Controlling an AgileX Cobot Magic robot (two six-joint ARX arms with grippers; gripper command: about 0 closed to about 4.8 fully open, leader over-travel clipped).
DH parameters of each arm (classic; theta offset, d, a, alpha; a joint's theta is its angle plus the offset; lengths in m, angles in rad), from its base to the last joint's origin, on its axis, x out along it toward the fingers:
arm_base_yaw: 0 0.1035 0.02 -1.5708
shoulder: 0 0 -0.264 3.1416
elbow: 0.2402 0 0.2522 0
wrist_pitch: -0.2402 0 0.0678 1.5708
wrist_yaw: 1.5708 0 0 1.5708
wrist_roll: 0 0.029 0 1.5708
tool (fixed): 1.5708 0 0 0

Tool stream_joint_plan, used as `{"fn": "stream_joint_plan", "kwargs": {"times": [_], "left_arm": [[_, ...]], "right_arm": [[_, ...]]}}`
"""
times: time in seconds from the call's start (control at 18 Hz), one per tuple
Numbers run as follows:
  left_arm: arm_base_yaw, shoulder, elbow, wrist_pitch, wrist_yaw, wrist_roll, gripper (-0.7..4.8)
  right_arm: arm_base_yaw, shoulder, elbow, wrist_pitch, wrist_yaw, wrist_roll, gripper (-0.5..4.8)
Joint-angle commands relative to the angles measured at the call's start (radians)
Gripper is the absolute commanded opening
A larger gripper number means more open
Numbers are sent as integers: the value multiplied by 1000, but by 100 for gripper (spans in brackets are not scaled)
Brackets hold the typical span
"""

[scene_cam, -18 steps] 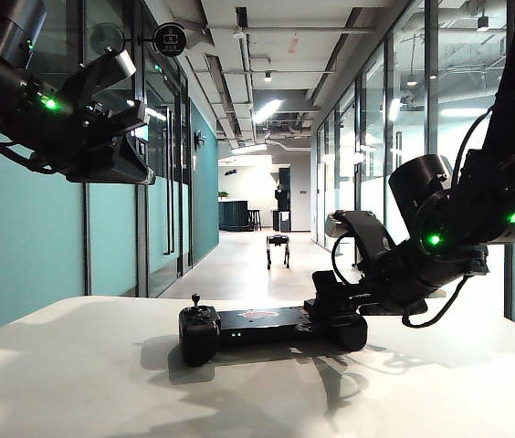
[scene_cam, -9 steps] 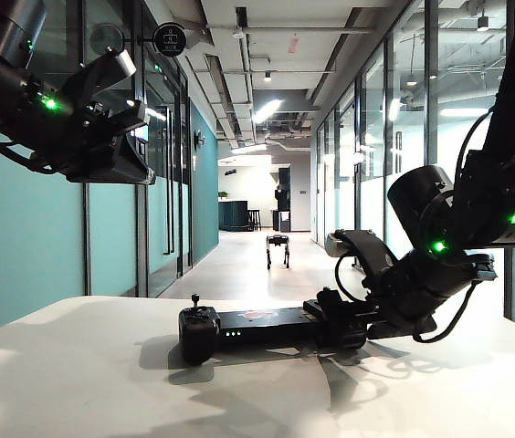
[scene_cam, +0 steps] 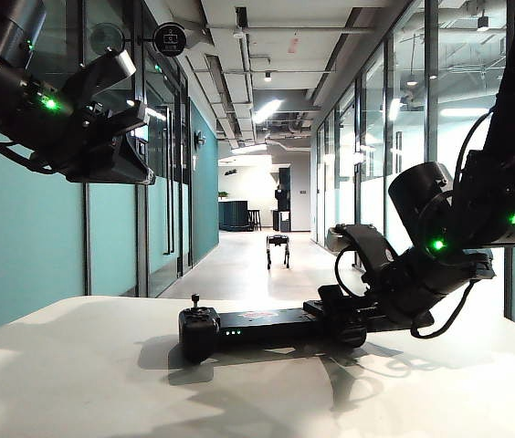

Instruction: Push the left joystick on the remote control sitting on the white table backward to make the robot dog back up in a straight line until it returns close to you.

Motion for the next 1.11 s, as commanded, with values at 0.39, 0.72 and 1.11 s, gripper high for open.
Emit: {"fn": "stream_joint_plan", "kwargs": {"times": [0.39,0.72,1.11], "left_arm": [[0,-3,6,17,6,-18,-6],[0,-4,6,17,6,-18,-6],[0,-4,6,20,6,-18,-6]], "right_arm": [[3,-4,4,14,-8,9,254],[3,-4,3,11,44,52,235],[3,-5,4,18,47,46,336]]}}
